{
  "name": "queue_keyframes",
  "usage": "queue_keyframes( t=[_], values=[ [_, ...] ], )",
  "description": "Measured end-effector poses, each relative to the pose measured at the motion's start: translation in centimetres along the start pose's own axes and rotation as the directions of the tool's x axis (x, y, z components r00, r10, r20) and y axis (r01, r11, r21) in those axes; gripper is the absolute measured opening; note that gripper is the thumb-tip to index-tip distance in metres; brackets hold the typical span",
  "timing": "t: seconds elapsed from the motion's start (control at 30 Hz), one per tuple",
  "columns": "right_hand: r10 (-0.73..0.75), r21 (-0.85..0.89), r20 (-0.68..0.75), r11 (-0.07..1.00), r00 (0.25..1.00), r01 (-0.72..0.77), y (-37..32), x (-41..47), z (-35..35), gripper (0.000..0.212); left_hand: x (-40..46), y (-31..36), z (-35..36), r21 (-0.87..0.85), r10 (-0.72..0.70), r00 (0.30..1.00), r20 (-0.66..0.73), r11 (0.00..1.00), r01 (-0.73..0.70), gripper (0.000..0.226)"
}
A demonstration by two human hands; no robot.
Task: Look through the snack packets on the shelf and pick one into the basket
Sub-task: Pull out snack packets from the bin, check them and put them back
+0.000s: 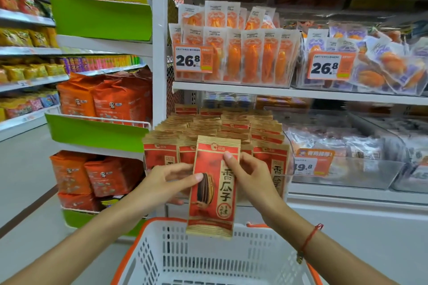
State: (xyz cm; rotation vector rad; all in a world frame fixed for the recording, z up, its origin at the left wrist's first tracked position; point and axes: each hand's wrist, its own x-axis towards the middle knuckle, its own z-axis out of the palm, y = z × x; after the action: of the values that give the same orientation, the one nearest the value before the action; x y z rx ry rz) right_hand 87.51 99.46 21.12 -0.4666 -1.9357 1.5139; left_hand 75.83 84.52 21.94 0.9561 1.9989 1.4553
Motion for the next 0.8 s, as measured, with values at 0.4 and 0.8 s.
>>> queue_keyframes(
  t=[0.4, 0.8],
  values=[
    [0.043, 0.069, -0.075, 0.997, 0.996, -0.038, -0.3, 0.5, -0.6, 0.021, 0.1, -0.1, 1.0, -0.073, -0.030, 0.991, 0.131, 0.997, 0.040, 0.030],
    [0.133, -0.002, 0.321, 0.990, 0.938, -0.140, -0.6, 1.0, -2.3, 0.062, 0.2, -0.3, 1.7, -0.321, 0.055, 0.987, -0.151, 0.942, -0.102, 0.017]
  ],
)
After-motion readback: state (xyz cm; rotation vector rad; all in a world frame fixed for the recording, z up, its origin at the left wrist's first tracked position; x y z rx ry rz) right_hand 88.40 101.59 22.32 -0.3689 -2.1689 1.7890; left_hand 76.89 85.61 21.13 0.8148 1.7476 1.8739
